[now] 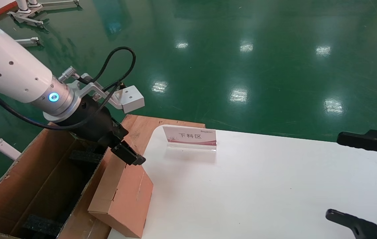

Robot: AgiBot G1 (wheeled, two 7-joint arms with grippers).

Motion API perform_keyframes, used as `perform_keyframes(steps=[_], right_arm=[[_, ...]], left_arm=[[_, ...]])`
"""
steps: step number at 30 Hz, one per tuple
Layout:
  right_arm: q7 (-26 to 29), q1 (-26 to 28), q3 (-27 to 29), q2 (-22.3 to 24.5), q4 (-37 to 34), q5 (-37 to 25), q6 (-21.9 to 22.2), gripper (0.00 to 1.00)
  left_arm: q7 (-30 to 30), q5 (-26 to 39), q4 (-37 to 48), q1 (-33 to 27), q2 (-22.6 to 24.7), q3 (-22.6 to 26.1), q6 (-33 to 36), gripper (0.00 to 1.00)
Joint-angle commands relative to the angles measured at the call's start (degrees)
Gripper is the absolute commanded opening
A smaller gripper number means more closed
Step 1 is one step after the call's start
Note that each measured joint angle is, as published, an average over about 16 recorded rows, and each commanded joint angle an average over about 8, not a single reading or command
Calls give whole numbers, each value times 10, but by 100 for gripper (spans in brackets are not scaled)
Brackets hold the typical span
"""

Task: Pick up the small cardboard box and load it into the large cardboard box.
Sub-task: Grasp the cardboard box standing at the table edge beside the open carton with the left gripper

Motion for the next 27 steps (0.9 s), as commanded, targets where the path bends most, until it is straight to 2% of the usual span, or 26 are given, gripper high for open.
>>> perform_keyframes(steps=[1, 15, 27], right_arm=[[0, 0, 0, 0, 0, 0, 0, 100], [0, 0, -1, 0, 0, 0, 0, 100], [-1, 0, -1, 0, 0, 1, 0, 100]], left_arm=[[-16, -1, 0, -17, 3, 24, 0, 100], [-80, -41, -1, -103, 7, 161, -3, 100], [-109, -87, -1, -142, 10, 251, -11, 100]])
